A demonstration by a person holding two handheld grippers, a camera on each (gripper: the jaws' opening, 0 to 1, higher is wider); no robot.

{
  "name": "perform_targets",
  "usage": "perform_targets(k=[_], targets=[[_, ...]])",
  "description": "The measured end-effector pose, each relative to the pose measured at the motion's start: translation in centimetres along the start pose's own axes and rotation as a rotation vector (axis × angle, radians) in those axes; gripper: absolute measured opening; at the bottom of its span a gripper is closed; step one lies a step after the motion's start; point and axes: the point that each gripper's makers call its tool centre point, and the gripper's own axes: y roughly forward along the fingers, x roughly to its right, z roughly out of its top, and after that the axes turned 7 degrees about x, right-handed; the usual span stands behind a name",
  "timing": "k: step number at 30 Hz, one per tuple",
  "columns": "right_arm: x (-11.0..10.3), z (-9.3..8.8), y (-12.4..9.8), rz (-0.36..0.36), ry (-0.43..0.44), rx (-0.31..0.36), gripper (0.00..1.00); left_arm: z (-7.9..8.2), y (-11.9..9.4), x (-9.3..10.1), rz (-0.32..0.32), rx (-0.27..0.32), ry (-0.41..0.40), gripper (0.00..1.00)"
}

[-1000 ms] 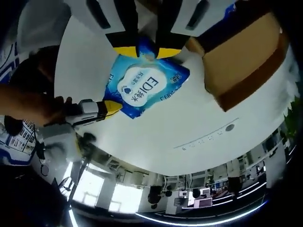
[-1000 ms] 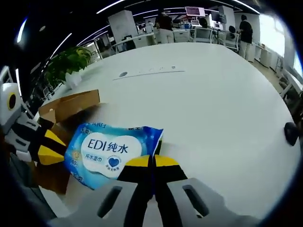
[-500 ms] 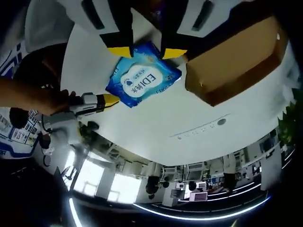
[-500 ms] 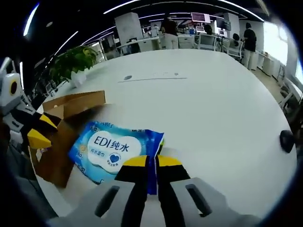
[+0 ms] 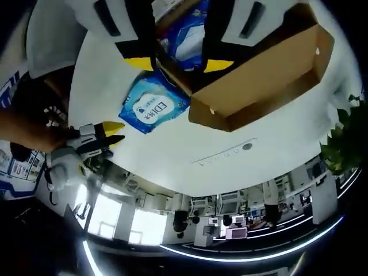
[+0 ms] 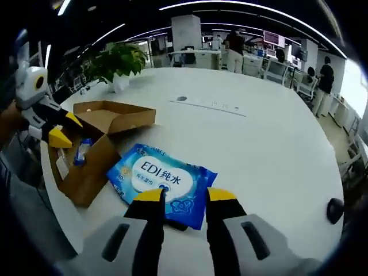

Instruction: Operate the shoe box by opening the lid, removing the specified soft item, and placing it in the target area until the item is outside and the box remains undamaged.

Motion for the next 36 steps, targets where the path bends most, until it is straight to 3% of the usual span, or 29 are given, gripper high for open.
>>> perform_targets(k=[6,11,16,21,27,36], targets=[[-2.2,1.6,-0.3,0.05,-0.074,0.008,0.31,-1.2,-1.5,-1.0,-0.003,-0.032,0.033,0.35],[-4.5,3.3,0.1,0.1,-0.158,0.021,0.32,-2.8,-2.4,-0.7,-0.061,-0.084,0.062,0.35],[-7.7,4.6,0.7,0.182,-0.217,0.037,0.31,-4.4,-2.5,-0.6,-0.111,-0.125,0.151,0.35],[-10.8,5.1,1.7,0.259,-0.252,0.021,0.3,-5.4,-2.1,-0.7,-0.16,-0.146,0.188,0.32],[-14.3,5.3,3.5,0.343,-0.358,0.003,0.27,-5.7,-1.1,-0.8,-0.213,-0.151,0.234,0.3],[-16.9,5.2,6.6,0.398,-0.412,-0.029,0.24,-6.9,0.4,-0.5,-0.273,-0.209,0.252,0.2]])
